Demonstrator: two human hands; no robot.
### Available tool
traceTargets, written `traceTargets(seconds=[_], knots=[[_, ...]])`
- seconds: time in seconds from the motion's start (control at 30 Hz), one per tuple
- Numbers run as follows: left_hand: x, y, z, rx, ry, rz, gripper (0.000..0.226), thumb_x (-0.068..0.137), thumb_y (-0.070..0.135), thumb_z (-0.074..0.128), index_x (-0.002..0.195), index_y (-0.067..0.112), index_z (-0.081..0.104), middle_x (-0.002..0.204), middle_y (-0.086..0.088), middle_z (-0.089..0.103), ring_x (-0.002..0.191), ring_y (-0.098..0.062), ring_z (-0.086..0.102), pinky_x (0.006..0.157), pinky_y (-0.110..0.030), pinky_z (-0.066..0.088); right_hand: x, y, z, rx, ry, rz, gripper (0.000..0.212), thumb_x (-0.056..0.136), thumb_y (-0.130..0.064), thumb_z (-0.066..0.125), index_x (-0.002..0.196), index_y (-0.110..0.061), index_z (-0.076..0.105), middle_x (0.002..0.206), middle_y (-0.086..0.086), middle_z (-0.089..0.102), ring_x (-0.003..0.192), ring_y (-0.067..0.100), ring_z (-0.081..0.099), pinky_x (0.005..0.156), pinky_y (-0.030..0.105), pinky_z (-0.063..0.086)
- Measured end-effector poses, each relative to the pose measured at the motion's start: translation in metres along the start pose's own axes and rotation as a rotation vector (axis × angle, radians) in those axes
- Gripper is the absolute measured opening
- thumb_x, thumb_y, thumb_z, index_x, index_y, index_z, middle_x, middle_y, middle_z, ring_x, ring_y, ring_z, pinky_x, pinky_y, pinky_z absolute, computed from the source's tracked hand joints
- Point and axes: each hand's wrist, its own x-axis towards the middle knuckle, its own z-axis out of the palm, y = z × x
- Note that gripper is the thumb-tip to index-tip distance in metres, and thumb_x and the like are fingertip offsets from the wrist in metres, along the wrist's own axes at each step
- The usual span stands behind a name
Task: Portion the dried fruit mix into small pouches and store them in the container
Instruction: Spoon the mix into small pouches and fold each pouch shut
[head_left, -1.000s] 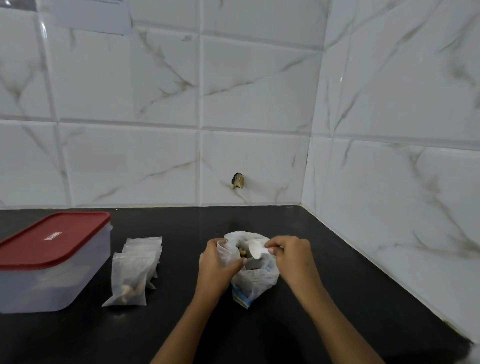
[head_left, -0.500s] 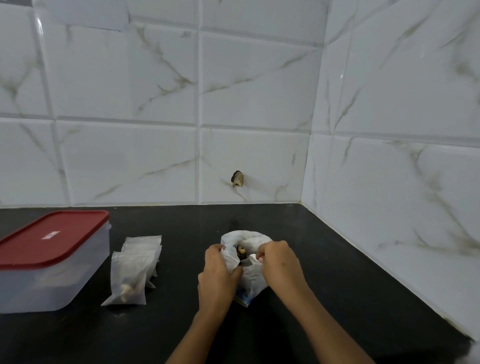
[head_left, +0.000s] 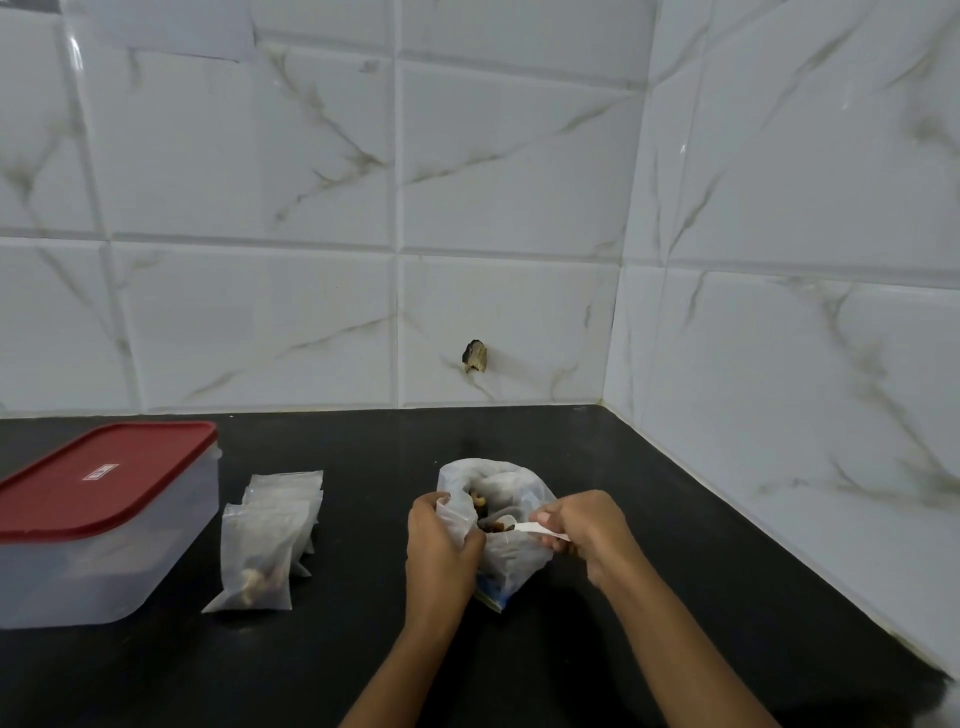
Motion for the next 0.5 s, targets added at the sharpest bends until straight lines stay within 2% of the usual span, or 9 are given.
traceTargets(seconds=[0.1, 0.17, 0.23, 0.27, 0.37, 0.5], knots=[[0.000, 0.003, -0.002, 0.013, -0.028, -0.016, 0.047, 0.080, 0.021, 0.066, 0.119, 0.019, 0.042, 0.102, 0.008, 0.050, 0.087, -0.005, 0.054, 0.070, -0.029, 0.052, 0.003, 0.008, -0.004, 0.166, -0.004, 0.062, 0.011, 0.078, -0.007, 0.066, 0.081, 0.001, 0.074, 0.091, 0.019, 0.072, 0.068, 0.020, 0.062, 0.065, 0.030, 0.049], [-0.001, 0.007, -0.005, 0.032, -0.054, -0.021, 0.062, 0.069, 0.043, 0.072, 0.119, 0.024, 0.040, 0.101, 0.013, 0.048, 0.092, -0.007, 0.054, 0.079, -0.037, 0.053, 0.001, 0.011, -0.007, 0.221, -0.009, 0.066, 0.009, 0.079, -0.006, 0.066, 0.080, 0.000, 0.073, 0.089, 0.019, 0.072, 0.063, 0.019, 0.058, 0.064, 0.028, 0.047], [0.002, 0.010, -0.008, 0.111, -0.075, -0.010, 0.078, 0.057, 0.063, 0.070, 0.119, 0.025, 0.040, 0.107, 0.012, 0.048, 0.098, -0.011, 0.055, 0.082, -0.038, 0.052, 0.002, 0.011, -0.009, 0.257, -0.026, 0.069, 0.008, 0.080, -0.003, 0.065, 0.078, -0.001, 0.073, 0.086, 0.018, 0.070, 0.060, 0.016, 0.054, 0.060, 0.026, 0.045], [0.004, 0.010, -0.009, 0.174, -0.073, 0.007, 0.078, 0.059, 0.063, 0.070, 0.120, 0.024, 0.040, 0.112, 0.010, 0.048, 0.102, -0.012, 0.054, 0.082, -0.037, 0.051, 0.003, 0.011, -0.010, 0.266, -0.031, 0.064, 0.009, 0.081, -0.003, 0.065, 0.075, -0.002, 0.072, 0.085, 0.017, 0.070, 0.059, 0.015, 0.053, 0.060, 0.026, 0.044], [0.014, 0.010, -0.014, 0.291, -0.046, 0.078, 0.066, 0.071, 0.045, 0.073, 0.124, 0.022, 0.042, 0.123, 0.004, 0.048, 0.111, -0.013, 0.050, 0.087, -0.034, 0.048, 0.003, 0.009, -0.013, 0.271, -0.025, 0.033, 0.016, 0.085, -0.006, 0.062, 0.072, -0.005, 0.070, 0.086, 0.017, 0.070, 0.062, 0.015, 0.054, 0.062, 0.026, 0.045], [0.023, 0.014, -0.018, 0.383, -0.108, 0.153, 0.066, 0.069, 0.043, 0.075, 0.124, 0.024, 0.044, 0.119, 0.008, 0.049, 0.113, -0.012, 0.048, 0.096, -0.037, 0.045, -0.003, 0.005, -0.019, 0.337, -0.033, -0.009, 0.015, 0.088, -0.004, 0.057, 0.080, -0.004, 0.070, 0.087, 0.017, 0.069, 0.066, 0.016, 0.055, 0.065, 0.025, 0.047]])
